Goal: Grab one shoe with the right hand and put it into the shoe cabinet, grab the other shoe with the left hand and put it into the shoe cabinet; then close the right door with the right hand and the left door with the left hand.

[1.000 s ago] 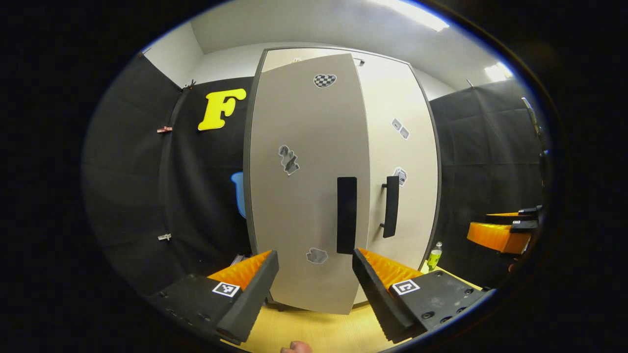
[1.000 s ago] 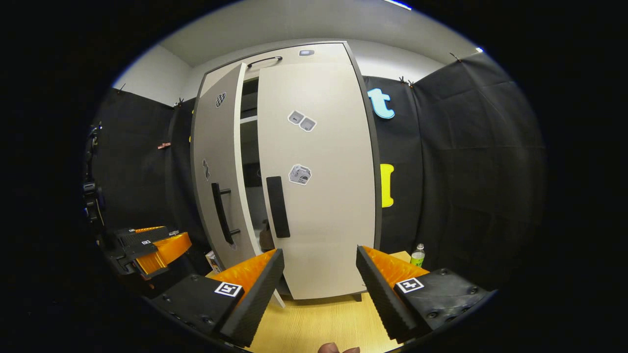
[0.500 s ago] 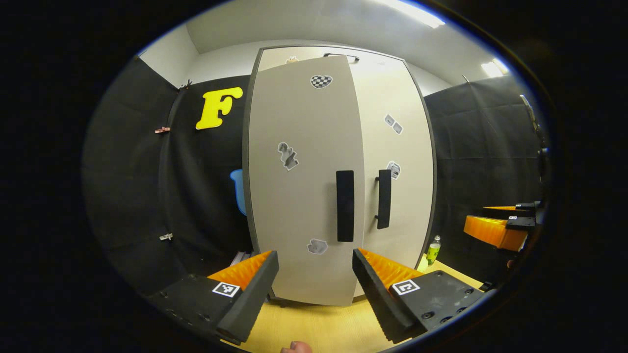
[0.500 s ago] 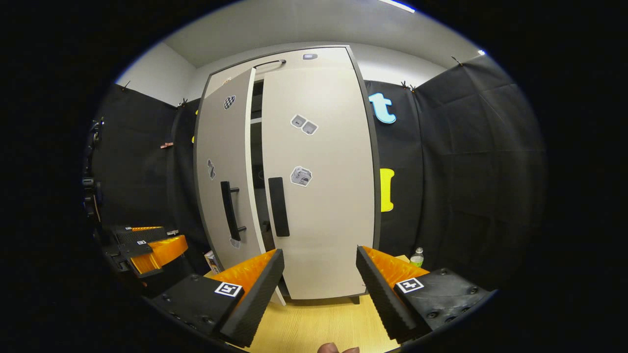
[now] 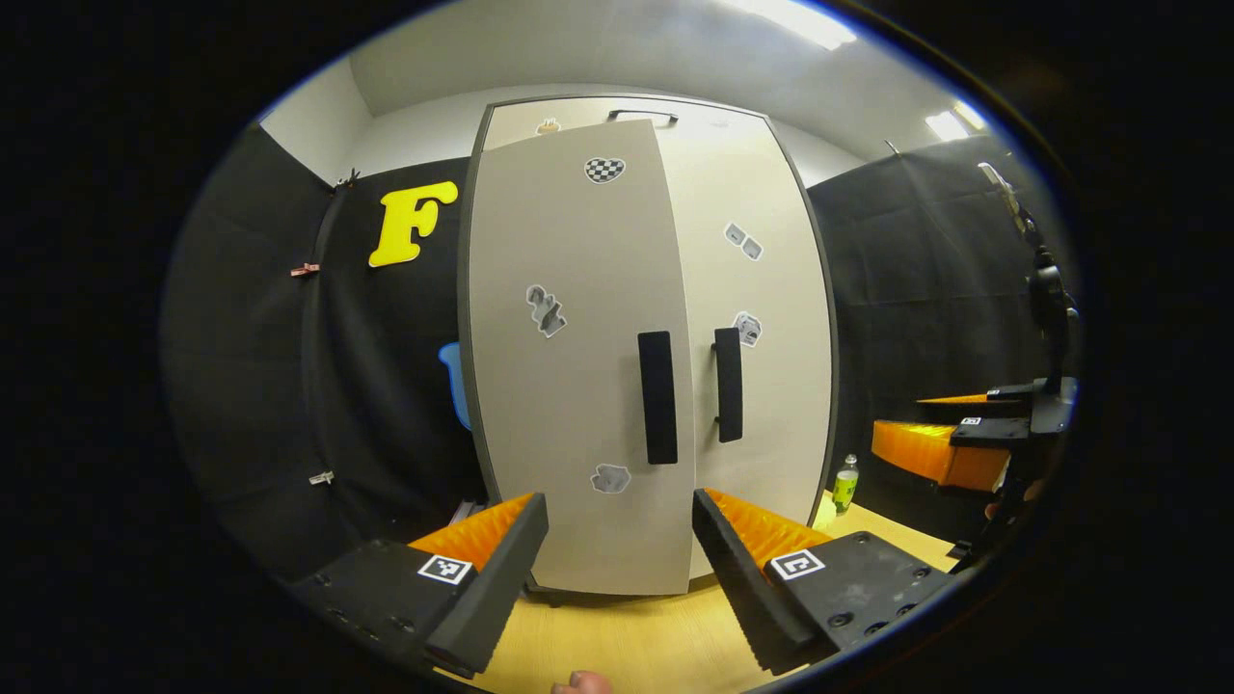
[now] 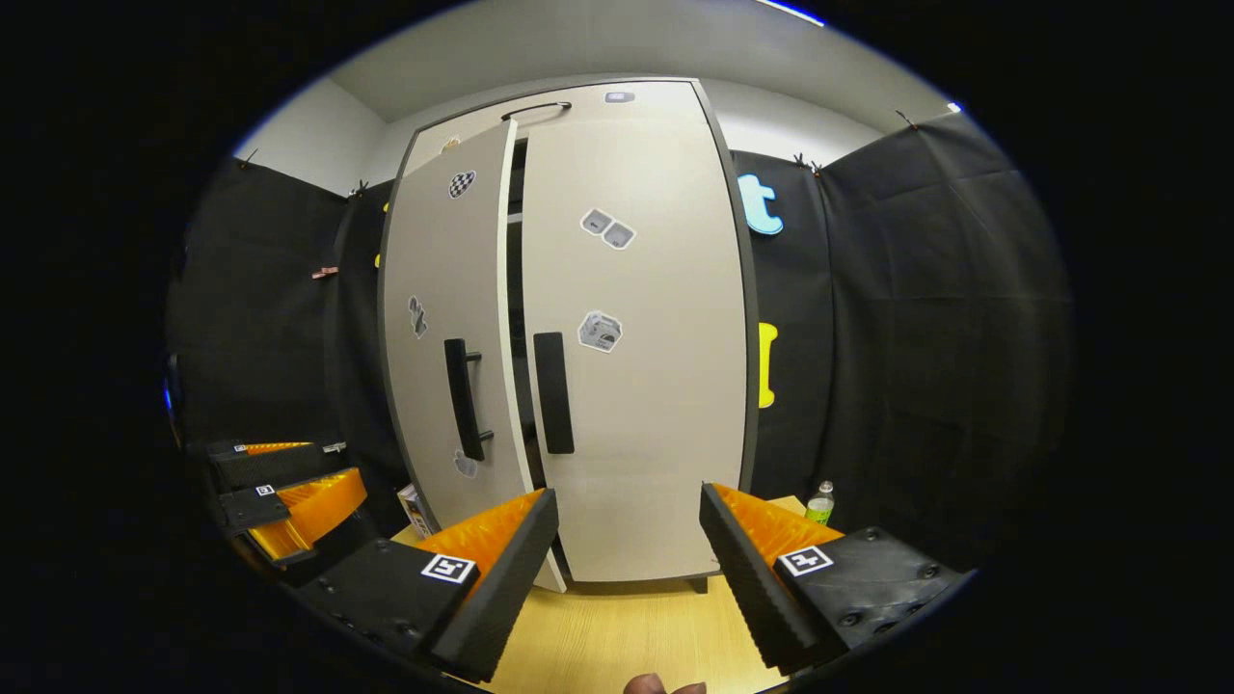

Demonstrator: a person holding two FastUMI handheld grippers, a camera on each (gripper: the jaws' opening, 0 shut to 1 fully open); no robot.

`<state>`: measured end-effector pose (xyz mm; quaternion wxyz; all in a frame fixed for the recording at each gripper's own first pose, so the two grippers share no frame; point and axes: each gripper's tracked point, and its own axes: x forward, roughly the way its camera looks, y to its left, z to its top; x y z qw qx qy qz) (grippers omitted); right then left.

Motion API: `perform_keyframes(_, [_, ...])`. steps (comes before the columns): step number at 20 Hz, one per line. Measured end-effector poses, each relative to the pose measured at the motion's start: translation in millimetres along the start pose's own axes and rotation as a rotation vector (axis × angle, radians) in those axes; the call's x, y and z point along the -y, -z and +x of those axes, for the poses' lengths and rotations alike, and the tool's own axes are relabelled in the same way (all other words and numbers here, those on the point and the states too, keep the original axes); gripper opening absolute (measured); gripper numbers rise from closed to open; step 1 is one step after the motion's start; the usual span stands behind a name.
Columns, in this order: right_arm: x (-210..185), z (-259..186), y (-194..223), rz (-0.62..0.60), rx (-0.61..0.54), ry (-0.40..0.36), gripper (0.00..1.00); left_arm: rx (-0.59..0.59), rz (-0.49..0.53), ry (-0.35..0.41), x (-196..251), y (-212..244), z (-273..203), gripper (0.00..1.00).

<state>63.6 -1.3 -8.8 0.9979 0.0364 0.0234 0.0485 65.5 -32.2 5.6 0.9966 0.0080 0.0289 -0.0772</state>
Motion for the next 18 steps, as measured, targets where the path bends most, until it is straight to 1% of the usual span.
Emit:
perform_keyframes(3, [0.1, -3.8, -6.3, 0.001, 0.023, 0.005, 0.98, -0.003, -0.026, -0.006, -3.7, -0.1, 2.3, 0.96])
perform_keyframes(4, [1.5, -4.6, -5.6, -0.002, 0.022, 0.006, 0.98, -0.005, -0.032, -0.007, -5.2, -0.1, 2.8, 0.99])
perform_keyframes(5, [2.7, -5.8, -6.5, -0.001, 0.024, 0.008, 0.98, -0.001, -0.031, -0.01, -6.3, -2.3, 3.6, 0.96])
perform_keyframes(7, [3.9, -7.4, -5.9, 0.004, 0.022, 0.01, 0.98, 0.003, -0.023, -0.019, -8.6, -4.6, 4.4, 0.96])
perform_keyframes(11, [0.2, -8.1, -3.3, -0.003, 0.014, 0.005, 0.98, -0.001, -0.05, -0.017, -8.4, -1.8, 2.9, 0.96])
perform_keyframes(18, [-8.2, -9.0, -4.9, -0.008, 0.021, -0.009, 0.98, -0.003, -0.042, -0.021, -11.7, -0.9, 2.1, 0.96])
